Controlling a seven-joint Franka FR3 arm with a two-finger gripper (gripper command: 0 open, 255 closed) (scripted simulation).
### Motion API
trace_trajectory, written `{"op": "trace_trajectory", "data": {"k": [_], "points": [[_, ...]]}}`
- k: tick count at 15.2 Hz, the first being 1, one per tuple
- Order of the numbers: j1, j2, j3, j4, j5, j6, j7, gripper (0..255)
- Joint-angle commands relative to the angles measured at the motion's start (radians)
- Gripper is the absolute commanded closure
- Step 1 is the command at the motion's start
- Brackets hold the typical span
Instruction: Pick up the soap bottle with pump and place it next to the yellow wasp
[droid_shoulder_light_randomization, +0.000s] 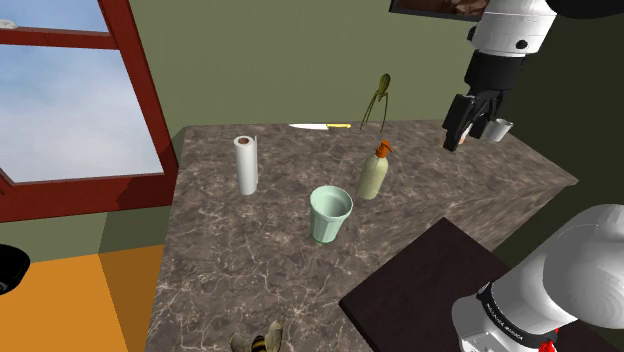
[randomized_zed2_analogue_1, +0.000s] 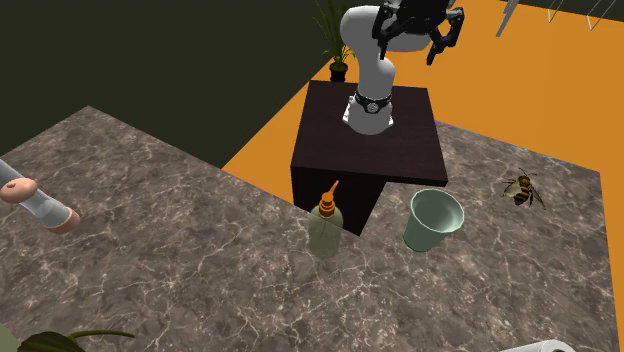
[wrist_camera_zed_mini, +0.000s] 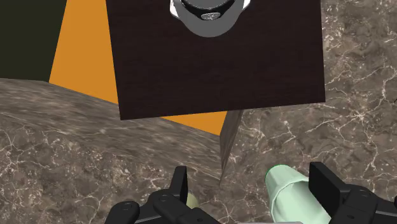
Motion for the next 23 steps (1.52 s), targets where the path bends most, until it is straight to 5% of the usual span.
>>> {"op": "trace_trajectory", "data": {"k": [1, 12, 23], "points": [[0.0, 0.0, 0.0, 0.0, 0.0, 0.0, 0.0, 0], [-0.06, 0.297, -0.094, -0.033, -0.049, 0.394, -0.08, 0], [-0.093, 0.69, -0.178, 0.109, -0.017, 0.705, -0.176, 0]]}}
